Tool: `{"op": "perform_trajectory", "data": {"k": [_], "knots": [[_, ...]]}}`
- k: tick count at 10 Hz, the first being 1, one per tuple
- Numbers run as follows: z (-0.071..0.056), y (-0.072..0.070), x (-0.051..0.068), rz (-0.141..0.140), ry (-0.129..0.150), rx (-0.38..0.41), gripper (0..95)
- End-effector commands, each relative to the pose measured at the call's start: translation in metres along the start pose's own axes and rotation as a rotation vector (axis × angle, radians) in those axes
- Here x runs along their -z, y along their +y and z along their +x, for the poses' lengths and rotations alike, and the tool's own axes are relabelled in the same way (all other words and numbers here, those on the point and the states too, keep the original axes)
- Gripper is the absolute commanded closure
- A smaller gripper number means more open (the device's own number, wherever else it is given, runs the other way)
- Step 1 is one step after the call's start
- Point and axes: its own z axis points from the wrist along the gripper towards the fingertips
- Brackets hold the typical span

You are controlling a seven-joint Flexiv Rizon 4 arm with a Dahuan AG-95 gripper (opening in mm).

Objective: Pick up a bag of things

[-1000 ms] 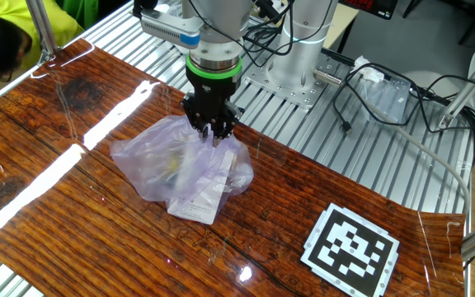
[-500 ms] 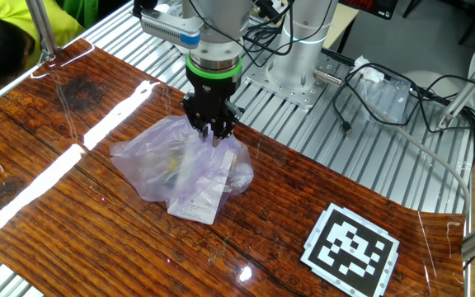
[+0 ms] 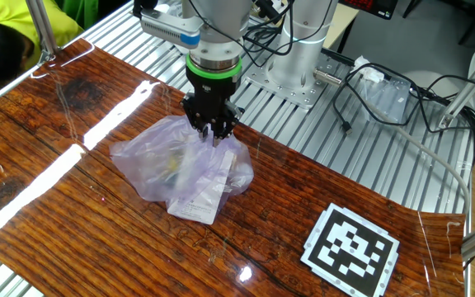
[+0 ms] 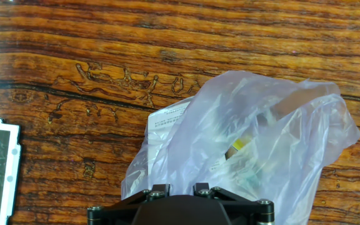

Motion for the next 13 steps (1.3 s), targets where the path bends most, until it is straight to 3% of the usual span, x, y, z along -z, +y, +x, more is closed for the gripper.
{"op": "perform_trajectory", "data": {"k": [1,4,5,8,13], "knots": [[0.0000,0.0000,-0.0001,0.000,0.000,0.000,76.0],[0.0000,0.0000,-0.0001,0.000,0.000,0.000,76.0],[0.0015,0.0008,-0.0014,0.088,-0.009,-0.059,95.0],[0.0019,0.0009,-0.0015,0.098,-0.012,-0.054,95.0],[0.0058,0.0019,-0.0034,0.088,-0.010,-0.069,95.0]]}}
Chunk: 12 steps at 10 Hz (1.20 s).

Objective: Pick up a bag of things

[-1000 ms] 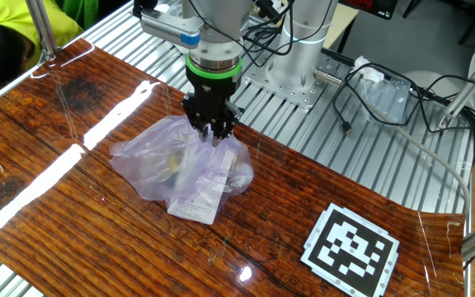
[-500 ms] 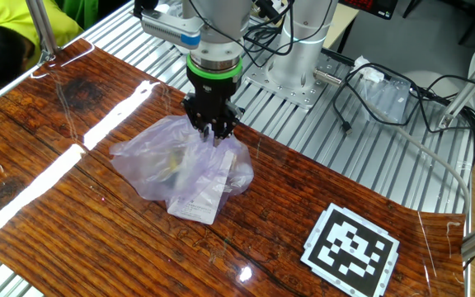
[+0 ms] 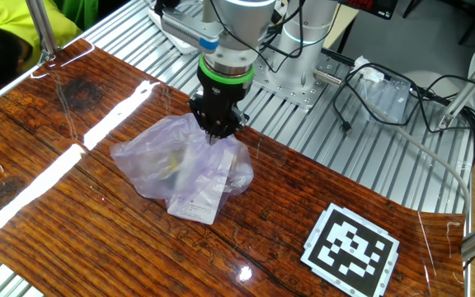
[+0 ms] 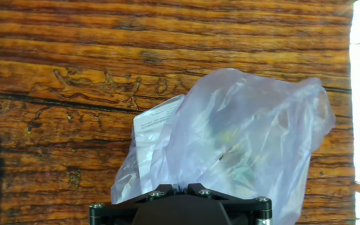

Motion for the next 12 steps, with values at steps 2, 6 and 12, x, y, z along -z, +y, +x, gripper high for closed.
{"op": "perform_trajectory", "data": {"k": [2,6,12], "knots": [[0.0035,0.0008,-0.0006,-0.011,0.008,-0.029,95.0],[0.0049,0.0022,-0.0007,-0.011,0.015,-0.068,0.0],[0.0043,0.0027,-0.0031,0.000,0.016,-0.046,0.0]]}}
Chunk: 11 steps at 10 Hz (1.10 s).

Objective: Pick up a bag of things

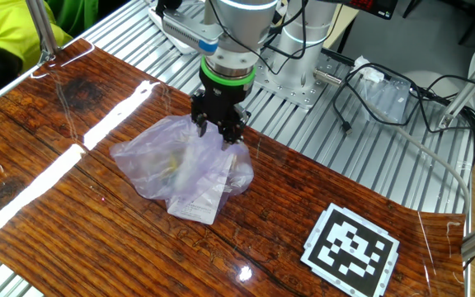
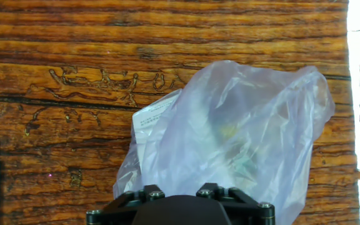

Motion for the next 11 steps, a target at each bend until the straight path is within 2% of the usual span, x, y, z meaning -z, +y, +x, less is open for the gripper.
{"op": "perform_trajectory", "data": {"k": [1,5,11], "knots": [[-0.001,0.000,-0.002,0.003,0.000,-0.007,0.0],[-0.004,-0.005,-0.011,0.002,-0.001,0.011,0.0],[-0.008,-0.027,-0.024,0.018,-0.007,0.041,0.0]]}}
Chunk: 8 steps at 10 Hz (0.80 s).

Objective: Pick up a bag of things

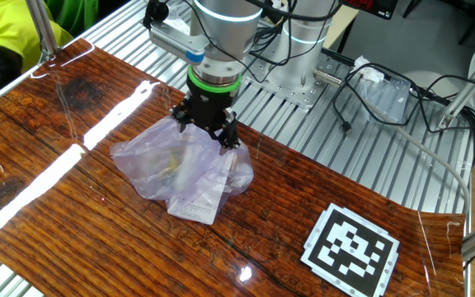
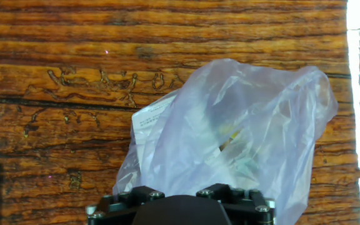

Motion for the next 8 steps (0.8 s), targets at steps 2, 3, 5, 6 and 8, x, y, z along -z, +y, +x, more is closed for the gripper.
{"op": "perform_trajectory", "data": {"k": [2,3,5,6,8], "knots": [[0.000,-0.010,-0.005,0.000,0.001,0.017,0.0],[0.000,-0.013,-0.006,0.000,0.001,0.019,0.0],[0.001,-0.018,-0.009,-0.001,-0.001,0.021,0.0],[0.001,-0.023,-0.011,-0.001,0.000,0.023,0.0],[0.002,-0.026,-0.012,0.000,0.001,0.023,0.0]]}}
